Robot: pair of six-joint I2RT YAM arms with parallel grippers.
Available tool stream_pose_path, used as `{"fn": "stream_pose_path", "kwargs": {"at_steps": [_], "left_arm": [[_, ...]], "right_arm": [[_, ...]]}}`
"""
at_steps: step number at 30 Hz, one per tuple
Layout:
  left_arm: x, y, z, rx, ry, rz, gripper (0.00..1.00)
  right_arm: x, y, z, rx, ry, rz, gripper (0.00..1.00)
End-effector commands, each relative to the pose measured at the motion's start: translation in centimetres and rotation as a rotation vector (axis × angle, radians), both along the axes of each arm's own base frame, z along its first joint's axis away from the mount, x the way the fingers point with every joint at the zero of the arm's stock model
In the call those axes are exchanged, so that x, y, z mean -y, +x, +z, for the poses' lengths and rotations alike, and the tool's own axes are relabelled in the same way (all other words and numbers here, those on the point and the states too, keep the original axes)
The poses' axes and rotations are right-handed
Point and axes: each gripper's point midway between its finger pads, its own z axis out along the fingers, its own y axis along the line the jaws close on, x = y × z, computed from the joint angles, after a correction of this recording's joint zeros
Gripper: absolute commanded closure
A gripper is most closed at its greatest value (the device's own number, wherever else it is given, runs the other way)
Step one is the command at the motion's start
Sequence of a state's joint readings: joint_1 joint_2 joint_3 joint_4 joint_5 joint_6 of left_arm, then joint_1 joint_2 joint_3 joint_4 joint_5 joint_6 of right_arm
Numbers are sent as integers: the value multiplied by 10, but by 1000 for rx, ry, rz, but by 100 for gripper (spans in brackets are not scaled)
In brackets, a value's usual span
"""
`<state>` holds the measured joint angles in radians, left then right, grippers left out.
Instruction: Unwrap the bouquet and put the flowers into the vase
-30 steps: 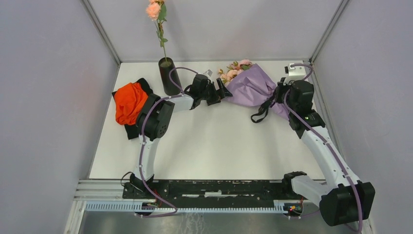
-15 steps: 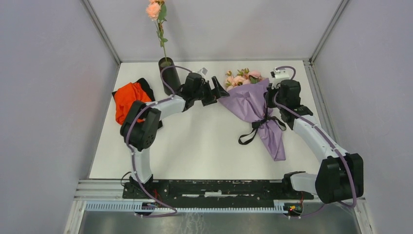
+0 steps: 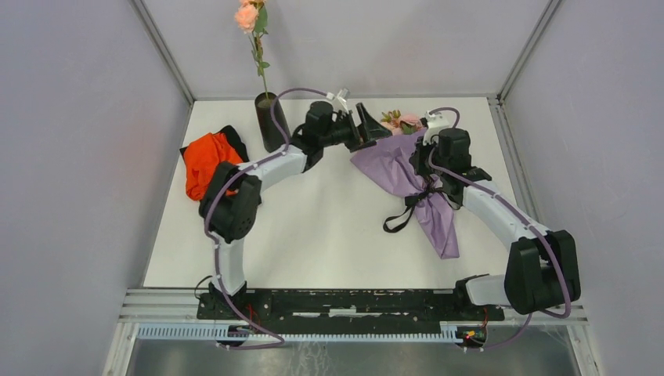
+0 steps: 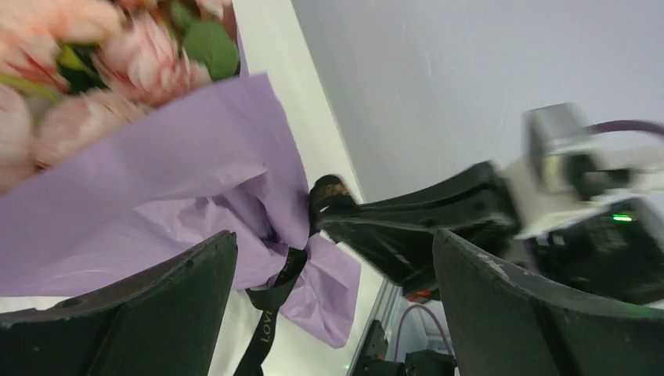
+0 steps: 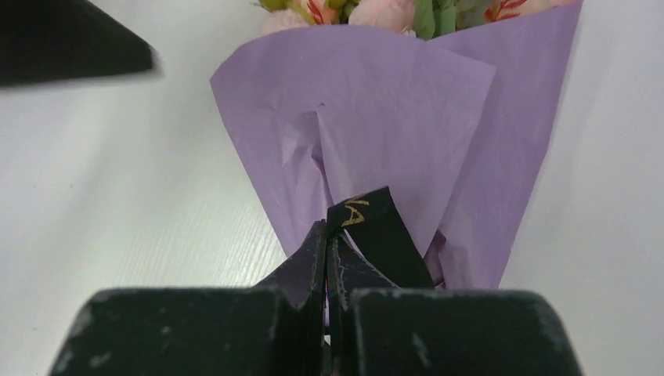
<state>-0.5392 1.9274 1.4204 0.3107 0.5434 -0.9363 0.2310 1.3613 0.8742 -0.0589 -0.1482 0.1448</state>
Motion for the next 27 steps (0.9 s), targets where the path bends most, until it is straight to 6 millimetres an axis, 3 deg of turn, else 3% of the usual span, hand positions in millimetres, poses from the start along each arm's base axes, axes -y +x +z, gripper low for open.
{"fn": "stream_pose_path", "kwargs": {"at_steps": [1,4,6,8,11,15,21,27], "left_arm": [[62,-31,-48,-112,-23,-138,0],[85,-39,-88,-214,-67,-165,0],[98,-42,-99,-246,-143,-197,0],[108,-38,-116,-284,-152,-204,0],[108,-25,-159,-330,-69,-161,0],[84,-4,-198,-392,-17,-71,0],[30,40,-242,-472,19,76,0],[-1,88,-251,-461,60,165,0]], "right_arm": [[1,9,53,167,52,-26,100],[-1,1,56,192,83,-21,100],[0,-1,49,180,78,-21,100],[3,-3,40,158,60,-28,100],[3,-8,30,139,56,-24,100],[7,-12,30,143,45,-36,100],[9,-8,36,152,36,-45,100],[1,1,22,115,47,-22,100]]}}
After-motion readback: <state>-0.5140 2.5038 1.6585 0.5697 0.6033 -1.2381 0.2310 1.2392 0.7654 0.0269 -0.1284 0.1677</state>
